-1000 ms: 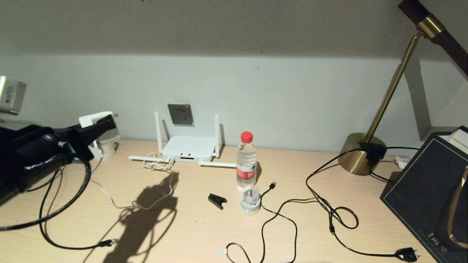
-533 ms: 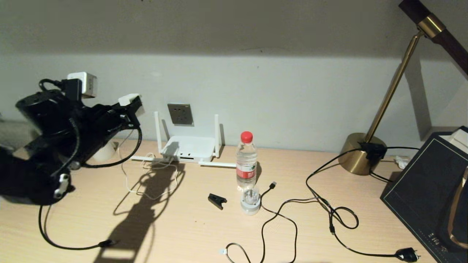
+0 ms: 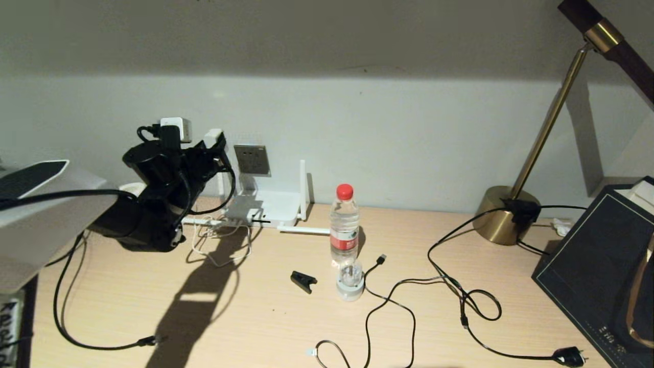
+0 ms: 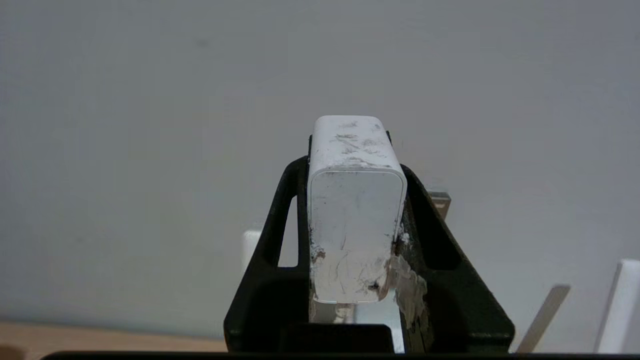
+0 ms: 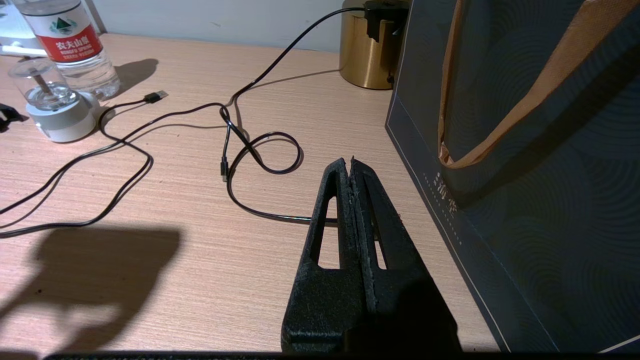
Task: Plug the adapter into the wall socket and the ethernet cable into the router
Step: Align plug and socket
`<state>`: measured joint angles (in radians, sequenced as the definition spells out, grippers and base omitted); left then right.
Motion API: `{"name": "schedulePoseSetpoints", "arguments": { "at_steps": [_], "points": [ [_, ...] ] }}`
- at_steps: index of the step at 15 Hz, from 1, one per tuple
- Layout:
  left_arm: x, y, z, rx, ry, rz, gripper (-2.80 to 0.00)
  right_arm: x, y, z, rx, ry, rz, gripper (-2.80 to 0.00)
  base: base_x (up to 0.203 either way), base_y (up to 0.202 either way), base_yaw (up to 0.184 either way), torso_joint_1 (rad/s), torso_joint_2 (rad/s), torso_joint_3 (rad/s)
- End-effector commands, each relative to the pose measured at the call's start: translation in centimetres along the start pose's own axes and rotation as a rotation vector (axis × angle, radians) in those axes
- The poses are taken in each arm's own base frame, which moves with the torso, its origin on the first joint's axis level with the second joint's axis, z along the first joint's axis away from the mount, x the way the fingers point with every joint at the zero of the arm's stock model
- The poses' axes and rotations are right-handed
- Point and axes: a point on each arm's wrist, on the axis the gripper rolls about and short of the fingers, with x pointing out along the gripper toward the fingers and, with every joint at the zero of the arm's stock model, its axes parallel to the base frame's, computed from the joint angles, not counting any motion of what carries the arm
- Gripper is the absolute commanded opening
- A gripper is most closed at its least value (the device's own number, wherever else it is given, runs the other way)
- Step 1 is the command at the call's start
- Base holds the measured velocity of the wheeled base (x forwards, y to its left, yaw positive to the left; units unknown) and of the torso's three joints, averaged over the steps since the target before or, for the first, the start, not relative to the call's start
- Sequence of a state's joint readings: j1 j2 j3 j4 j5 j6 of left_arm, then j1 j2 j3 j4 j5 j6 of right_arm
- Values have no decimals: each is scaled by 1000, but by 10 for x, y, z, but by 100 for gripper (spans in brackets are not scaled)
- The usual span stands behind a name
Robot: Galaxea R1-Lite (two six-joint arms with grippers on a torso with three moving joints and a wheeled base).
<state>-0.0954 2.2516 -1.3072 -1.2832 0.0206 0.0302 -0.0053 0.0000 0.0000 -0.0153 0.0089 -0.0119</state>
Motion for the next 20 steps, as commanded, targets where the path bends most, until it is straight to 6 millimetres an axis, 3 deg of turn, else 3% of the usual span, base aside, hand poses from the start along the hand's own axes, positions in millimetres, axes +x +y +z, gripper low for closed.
{"name": "schedulePoseSetpoints", "arguments": {
  "at_steps": [1,10,20],
  "points": [
    [8,-10,-25,-6,4,-17,-280,0,0,-1,0,6,1,-280,0,0,0,0,0,0],
    [19,-27,-32,-23,-27,-1,-280,0,0,-1,0,5,1,-280,0,0,0,0,0,0],
    [12,-27,-45,-26,24,2,-280,0,0,-1,0,6,0,-280,0,0,0,0,0,0]
  ]
}}
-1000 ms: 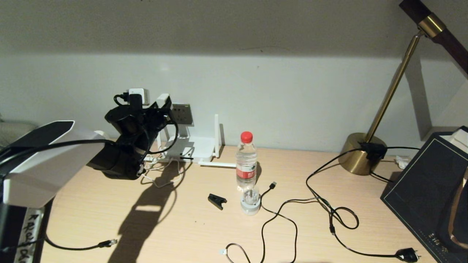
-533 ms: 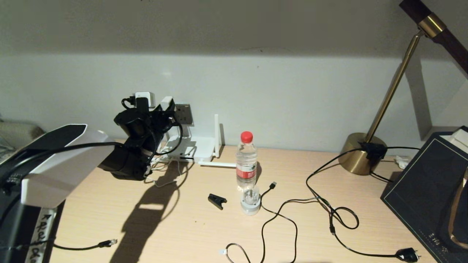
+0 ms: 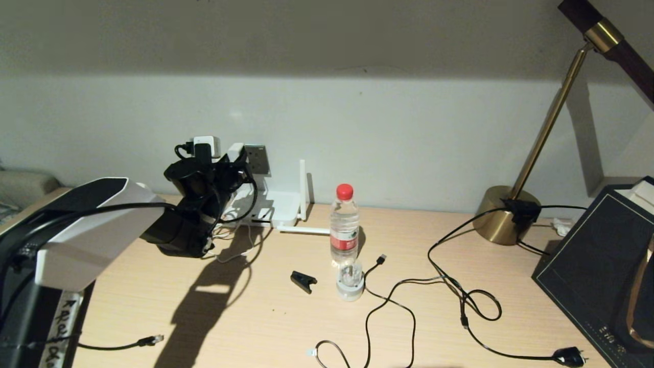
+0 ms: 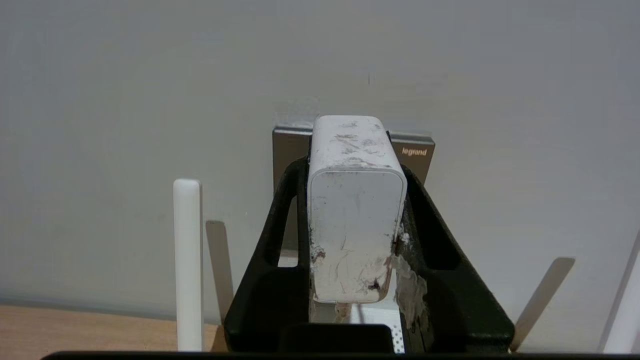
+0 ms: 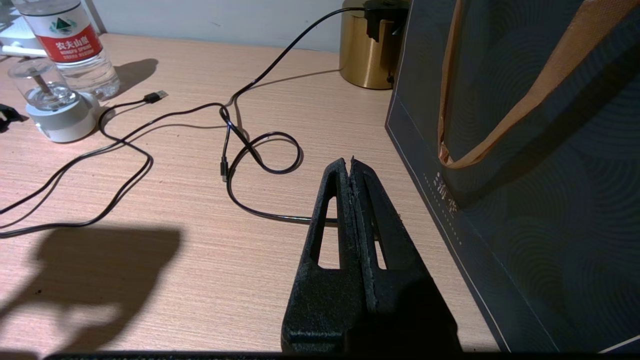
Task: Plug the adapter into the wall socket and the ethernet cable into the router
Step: Align plug and socket
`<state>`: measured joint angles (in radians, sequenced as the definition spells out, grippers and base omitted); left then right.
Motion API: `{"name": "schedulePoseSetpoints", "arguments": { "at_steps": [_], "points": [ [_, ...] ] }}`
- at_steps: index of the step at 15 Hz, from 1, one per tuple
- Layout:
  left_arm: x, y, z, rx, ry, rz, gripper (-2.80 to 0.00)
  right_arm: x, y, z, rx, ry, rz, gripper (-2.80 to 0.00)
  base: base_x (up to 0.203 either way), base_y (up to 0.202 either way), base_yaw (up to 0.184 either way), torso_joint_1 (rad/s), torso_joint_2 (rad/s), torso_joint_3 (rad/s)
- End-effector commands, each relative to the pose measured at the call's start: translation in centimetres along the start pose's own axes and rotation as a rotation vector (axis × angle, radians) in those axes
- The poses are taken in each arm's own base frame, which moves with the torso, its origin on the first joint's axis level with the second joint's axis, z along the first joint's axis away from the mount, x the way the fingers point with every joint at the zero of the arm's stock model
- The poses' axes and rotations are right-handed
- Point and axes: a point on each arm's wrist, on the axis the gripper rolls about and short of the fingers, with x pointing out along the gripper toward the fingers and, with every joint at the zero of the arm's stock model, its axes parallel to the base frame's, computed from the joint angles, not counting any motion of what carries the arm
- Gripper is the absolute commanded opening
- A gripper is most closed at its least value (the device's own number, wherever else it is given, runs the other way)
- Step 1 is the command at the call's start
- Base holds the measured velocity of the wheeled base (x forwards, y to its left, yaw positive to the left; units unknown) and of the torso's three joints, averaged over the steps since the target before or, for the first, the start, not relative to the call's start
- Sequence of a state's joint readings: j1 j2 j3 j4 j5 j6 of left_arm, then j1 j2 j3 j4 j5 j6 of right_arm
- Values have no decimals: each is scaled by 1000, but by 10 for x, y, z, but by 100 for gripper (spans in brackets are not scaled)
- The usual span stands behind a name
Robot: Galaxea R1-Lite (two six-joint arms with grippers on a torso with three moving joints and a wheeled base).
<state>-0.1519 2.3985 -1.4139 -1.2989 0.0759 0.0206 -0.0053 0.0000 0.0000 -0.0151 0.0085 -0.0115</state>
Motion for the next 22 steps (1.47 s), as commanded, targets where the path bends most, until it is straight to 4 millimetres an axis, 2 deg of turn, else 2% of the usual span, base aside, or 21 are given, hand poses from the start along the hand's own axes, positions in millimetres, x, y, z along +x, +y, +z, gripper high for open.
{"name": "schedulePoseSetpoints", "arguments": {
  "at_steps": [1,22],
  "points": [
    [-2,0,-2,0,8,1,-280,0,0,-1,-1,6,1,-280,0,0,0,0,0,0],
    [4,7,-20,-42,-8,-3,-280,0,0,-1,-1,6,0,-280,0,0,0,0,0,0]
  ]
}}
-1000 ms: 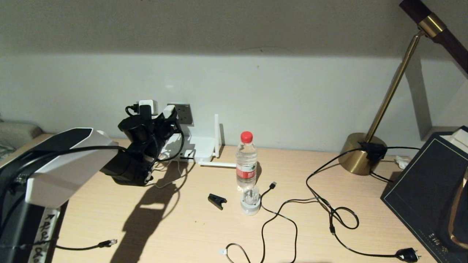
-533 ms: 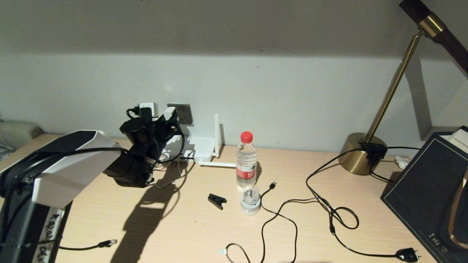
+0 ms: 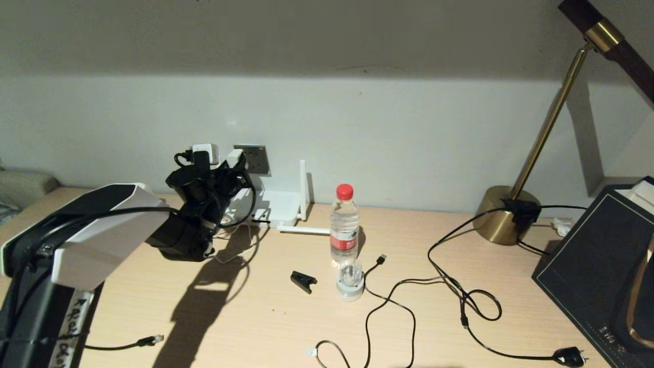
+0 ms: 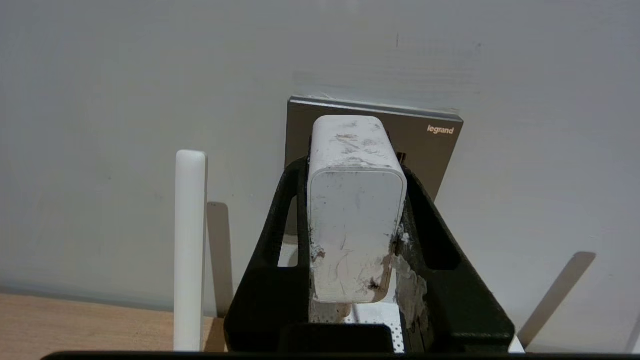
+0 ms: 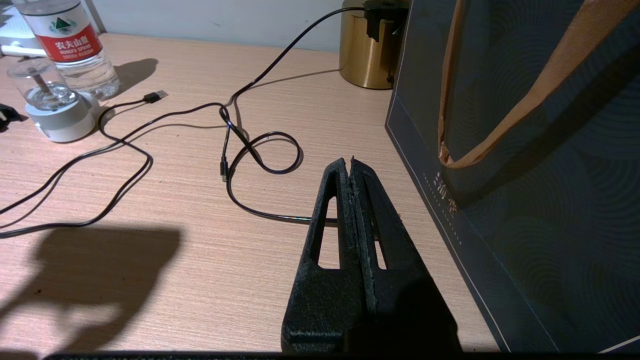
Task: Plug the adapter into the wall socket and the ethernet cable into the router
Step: Align plug and socket
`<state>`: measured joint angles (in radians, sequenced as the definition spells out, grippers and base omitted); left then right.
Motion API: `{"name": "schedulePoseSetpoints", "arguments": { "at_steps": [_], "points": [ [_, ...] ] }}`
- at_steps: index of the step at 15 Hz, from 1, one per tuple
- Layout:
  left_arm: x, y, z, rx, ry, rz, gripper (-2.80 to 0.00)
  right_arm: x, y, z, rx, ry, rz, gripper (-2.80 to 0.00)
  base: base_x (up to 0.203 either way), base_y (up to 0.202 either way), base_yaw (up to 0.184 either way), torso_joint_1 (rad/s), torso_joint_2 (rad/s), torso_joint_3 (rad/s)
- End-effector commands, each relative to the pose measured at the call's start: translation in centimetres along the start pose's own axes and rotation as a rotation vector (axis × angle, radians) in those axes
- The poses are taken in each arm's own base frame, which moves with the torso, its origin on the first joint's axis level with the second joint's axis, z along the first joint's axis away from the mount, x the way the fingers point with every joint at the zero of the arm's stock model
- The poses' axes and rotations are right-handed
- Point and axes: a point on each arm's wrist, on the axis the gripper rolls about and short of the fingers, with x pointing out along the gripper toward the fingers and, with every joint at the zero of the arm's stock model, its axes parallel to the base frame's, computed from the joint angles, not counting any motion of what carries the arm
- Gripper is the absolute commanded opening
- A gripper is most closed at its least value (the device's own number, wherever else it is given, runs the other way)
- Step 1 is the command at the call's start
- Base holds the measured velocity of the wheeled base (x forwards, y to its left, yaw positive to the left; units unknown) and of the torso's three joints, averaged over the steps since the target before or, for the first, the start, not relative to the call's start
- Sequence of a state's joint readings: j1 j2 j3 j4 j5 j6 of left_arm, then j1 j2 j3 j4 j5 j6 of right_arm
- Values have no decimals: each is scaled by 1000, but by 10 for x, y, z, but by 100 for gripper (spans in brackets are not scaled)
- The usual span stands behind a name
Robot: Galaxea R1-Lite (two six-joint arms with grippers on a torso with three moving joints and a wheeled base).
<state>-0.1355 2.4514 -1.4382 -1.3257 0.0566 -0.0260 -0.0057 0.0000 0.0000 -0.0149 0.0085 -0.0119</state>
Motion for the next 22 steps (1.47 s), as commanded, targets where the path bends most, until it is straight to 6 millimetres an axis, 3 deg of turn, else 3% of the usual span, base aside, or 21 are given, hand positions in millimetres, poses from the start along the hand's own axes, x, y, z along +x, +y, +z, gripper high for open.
{"name": "schedulePoseSetpoints", "arguments": {
  "at_steps": [1,8,22],
  "points": [
    [1,0,-2,-2,-8,-2,-280,0,0,-1,0,6,0,-280,0,0,0,0,0,0],
    [3,1,-19,-13,13,-27,-280,0,0,-1,0,6,1,-280,0,0,0,0,0,0],
    [11,4,-32,-10,0,-26,-280,0,0,-1,0,6,0,-280,0,0,0,0,0,0]
  ]
}}
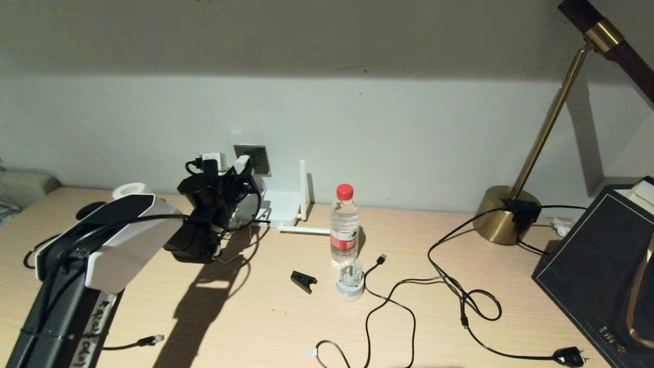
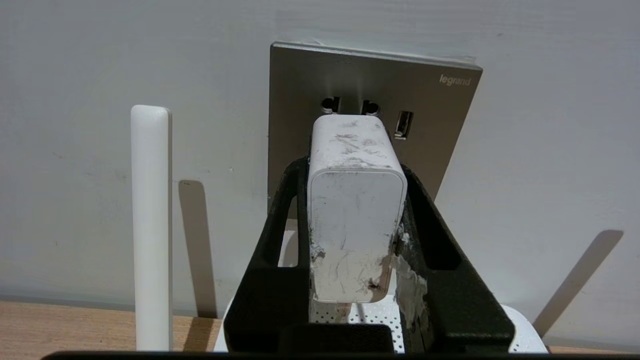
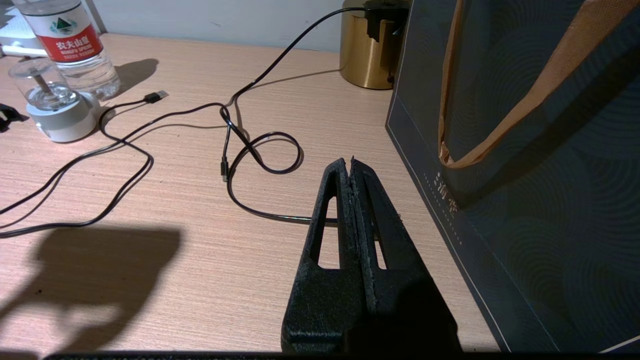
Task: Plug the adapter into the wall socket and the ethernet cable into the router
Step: Align plug and socket
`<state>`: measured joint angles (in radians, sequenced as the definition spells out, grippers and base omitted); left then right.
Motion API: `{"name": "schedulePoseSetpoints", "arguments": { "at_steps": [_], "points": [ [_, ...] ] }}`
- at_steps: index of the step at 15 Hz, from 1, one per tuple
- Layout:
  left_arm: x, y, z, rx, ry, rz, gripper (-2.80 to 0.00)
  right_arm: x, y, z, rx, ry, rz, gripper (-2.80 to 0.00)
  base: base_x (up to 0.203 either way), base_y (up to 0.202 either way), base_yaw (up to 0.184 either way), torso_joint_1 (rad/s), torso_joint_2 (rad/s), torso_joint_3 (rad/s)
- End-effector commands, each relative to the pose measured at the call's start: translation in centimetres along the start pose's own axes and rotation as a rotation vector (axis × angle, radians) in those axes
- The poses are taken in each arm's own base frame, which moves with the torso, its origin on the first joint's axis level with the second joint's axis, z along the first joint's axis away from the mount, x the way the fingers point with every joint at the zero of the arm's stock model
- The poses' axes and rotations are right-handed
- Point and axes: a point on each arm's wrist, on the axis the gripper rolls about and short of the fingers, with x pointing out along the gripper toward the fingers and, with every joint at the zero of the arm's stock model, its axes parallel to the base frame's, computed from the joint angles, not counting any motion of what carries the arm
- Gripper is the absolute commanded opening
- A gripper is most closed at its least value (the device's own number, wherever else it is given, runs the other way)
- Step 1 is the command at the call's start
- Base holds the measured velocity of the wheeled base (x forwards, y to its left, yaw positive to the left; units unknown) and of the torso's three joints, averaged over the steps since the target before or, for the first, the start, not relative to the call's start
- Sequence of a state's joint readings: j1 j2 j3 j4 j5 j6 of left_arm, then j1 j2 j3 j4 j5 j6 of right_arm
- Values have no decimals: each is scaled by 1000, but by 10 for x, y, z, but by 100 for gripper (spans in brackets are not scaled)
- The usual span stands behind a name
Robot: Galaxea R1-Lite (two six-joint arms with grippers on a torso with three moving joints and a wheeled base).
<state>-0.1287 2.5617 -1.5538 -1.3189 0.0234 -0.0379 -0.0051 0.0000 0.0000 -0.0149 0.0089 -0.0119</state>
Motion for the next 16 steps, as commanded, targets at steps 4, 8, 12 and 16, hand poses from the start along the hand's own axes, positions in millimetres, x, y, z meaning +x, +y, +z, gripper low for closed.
{"name": "schedulePoseSetpoints", "arguments": {
  "at_steps": [4,8,12,16],
  "points": [
    [2,4,-1,2,-9,6,-280,0,0,-1,0,6,0,-280,0,0,0,0,0,0],
    [5,1,-2,0,-12,2,-280,0,0,-1,0,6,-1,-280,0,0,0,0,0,0],
    [7,-1,0,0,-20,-1,-280,0,0,-1,0,4,-1,-280,0,0,0,0,0,0],
    [8,-1,0,0,-14,-1,-280,0,0,-1,0,6,0,-280,0,0,0,0,0,0]
  ]
}}
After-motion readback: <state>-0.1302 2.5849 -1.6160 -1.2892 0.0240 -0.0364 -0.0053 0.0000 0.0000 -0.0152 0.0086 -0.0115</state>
